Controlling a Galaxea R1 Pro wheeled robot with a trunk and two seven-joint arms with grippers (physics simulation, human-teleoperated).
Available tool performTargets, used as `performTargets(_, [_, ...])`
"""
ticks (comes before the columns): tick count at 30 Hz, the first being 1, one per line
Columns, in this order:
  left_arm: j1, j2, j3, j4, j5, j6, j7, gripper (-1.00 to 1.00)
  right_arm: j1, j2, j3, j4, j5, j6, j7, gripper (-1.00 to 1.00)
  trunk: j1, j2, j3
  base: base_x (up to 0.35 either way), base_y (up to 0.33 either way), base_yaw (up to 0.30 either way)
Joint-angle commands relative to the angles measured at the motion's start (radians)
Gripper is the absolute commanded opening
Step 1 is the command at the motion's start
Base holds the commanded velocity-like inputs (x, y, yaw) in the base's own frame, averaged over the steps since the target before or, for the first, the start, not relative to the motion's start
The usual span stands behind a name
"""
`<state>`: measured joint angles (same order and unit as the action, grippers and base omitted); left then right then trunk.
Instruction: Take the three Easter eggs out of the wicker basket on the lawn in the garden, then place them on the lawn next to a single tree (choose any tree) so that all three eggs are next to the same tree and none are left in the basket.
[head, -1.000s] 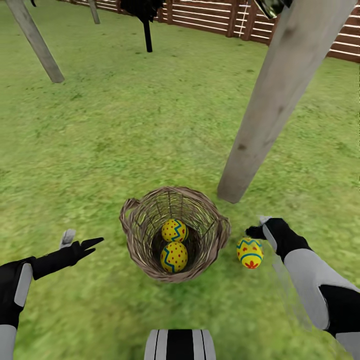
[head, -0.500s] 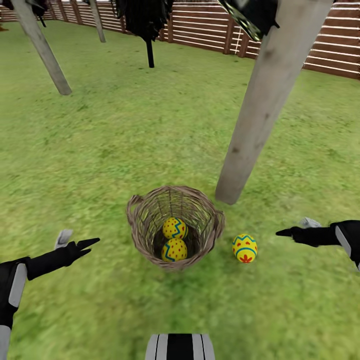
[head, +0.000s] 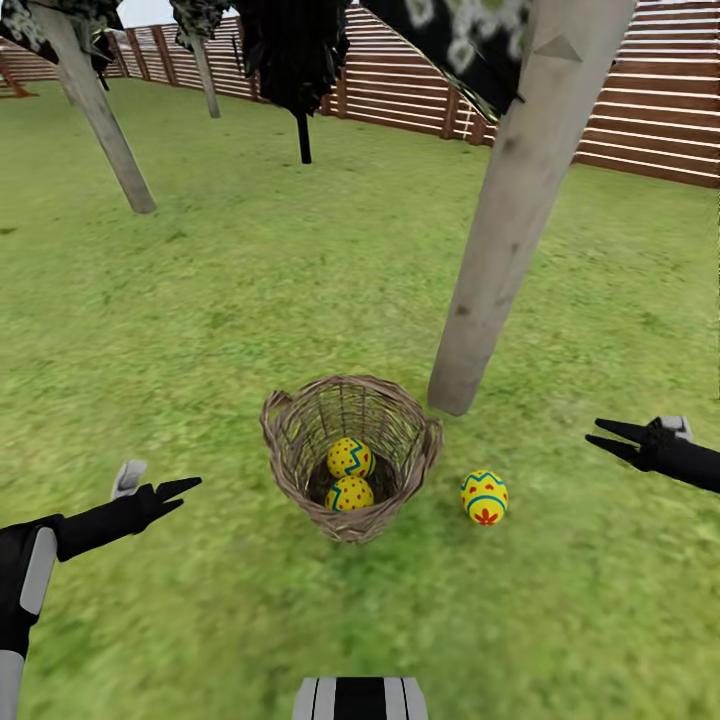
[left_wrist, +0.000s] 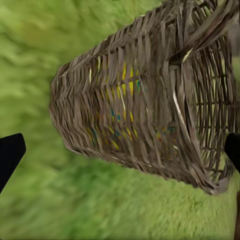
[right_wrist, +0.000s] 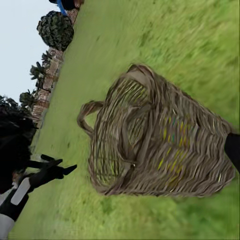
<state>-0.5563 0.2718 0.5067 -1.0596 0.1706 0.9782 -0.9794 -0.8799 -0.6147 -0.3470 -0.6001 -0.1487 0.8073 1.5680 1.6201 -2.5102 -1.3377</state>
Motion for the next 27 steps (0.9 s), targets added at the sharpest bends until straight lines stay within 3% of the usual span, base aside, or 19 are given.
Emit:
performTargets(1, [-0.001, 0.000, 0.001, 0.000, -0.002, 0.004, -0.004, 1.00, 0.004, 0.003, 0.000, -0.026, -0.008, 0.021, 0.003, 1.00, -0.001, 0.000, 0.003, 0.000, 0.000, 0.000])
performTargets(4, [-0.001, -0.002, 0.000, 0.000, -0.003, 0.004, -0.004, 1.00, 0.029, 0.009, 0.002, -0.104, -0.011, 0.064, 0.003, 1.00, -0.002, 0.001, 0.015, 0.000, 0.000, 0.000])
performTargets(6, [-0.001, -0.004, 0.000, 0.000, -0.003, 0.004, -0.004, 1.00, 0.033, 0.033, 0.008, -0.149, -0.007, 0.083, 0.003, 1.00, -0.003, 0.001, 0.023, 0.000, 0.000, 0.000])
performTargets(7, [-0.001, -0.004, 0.000, 0.000, -0.003, 0.004, -0.004, 1.00, 0.035, 0.078, 0.022, -0.193, 0.007, 0.103, -0.009, 1.00, -0.003, 0.001, 0.026, 0.000, 0.000, 0.000])
performTargets(8, [-0.001, -0.004, 0.000, 0.000, -0.003, 0.004, -0.004, 1.00, 0.036, 0.105, 0.031, -0.213, 0.019, 0.114, -0.036, 1.00, -0.004, 0.002, 0.030, 0.000, 0.000, 0.000])
performTargets(10, [-0.001, -0.004, -0.001, 0.000, -0.003, 0.004, -0.004, 1.00, 0.037, 0.175, 0.051, -0.260, 0.051, 0.131, -0.136, 1.00, -0.005, 0.002, 0.038, 0.000, 0.000, 0.000])
performTargets(11, [-0.001, -0.001, 0.000, 0.000, -0.003, 0.004, -0.004, 1.00, 0.037, 0.356, 0.105, -0.344, 0.089, 0.140, -0.366, 1.00, -0.005, 0.002, 0.042, 0.000, 0.000, 0.000])
performTargets(13, [-0.001, -0.001, 0.001, 0.000, -0.003, 0.004, -0.004, 1.00, 0.037, 0.417, 0.154, -0.375, 0.101, 0.141, -0.461, 1.00, -0.006, 0.003, 0.050, 0.000, 0.000, 0.000])
performTargets(14, [-0.001, -0.001, 0.001, 0.000, -0.003, 0.004, -0.004, 1.00, 0.036, 0.465, 0.197, -0.396, 0.105, 0.142, -0.536, 1.00, -0.006, 0.003, 0.054, 0.000, 0.000, 0.000])
performTargets(18, [-0.001, 0.003, 0.003, -0.001, -0.003, 0.002, -0.004, 1.00, 0.036, 0.553, 0.252, -0.440, 0.108, 0.160, -0.667, 1.00, -0.008, 0.004, 0.069, 0.000, 0.000, 0.000])
performTargets(21, [-0.001, 0.004, 0.004, -0.002, -0.003, 0.002, -0.004, 1.00, 0.036, 0.605, 0.264, -0.505, 0.109, 0.189, -0.767, 1.00, -0.010, 0.005, 0.081, 0.000, 0.000, 0.000])
performTargets(23, [-0.001, 0.004, 0.005, -0.003, -0.003, 0.002, -0.004, 1.00, 0.036, 0.632, 0.266, -0.539, 0.108, 0.195, -0.844, 1.00, -0.010, 0.005, 0.088, 0.000, 0.000, 0.000])
performTargets(24, [-0.001, 0.006, 0.005, -0.004, -0.003, 0.002, -0.004, 1.00, 0.036, 0.649, 0.268, -0.553, 0.107, 0.197, -0.914, 1.00, -0.011, 0.005, 0.092, 0.000, 0.000, 0.000])
performTargets(27, [-0.001, 0.016, 0.026, -0.005, -0.002, 0.002, -0.004, 1.00, 0.036, 0.675, 0.320, -0.567, 0.106, 0.199, -1.074, 1.00, -0.012, 0.006, 0.104, 0.000, 0.000, 0.000])
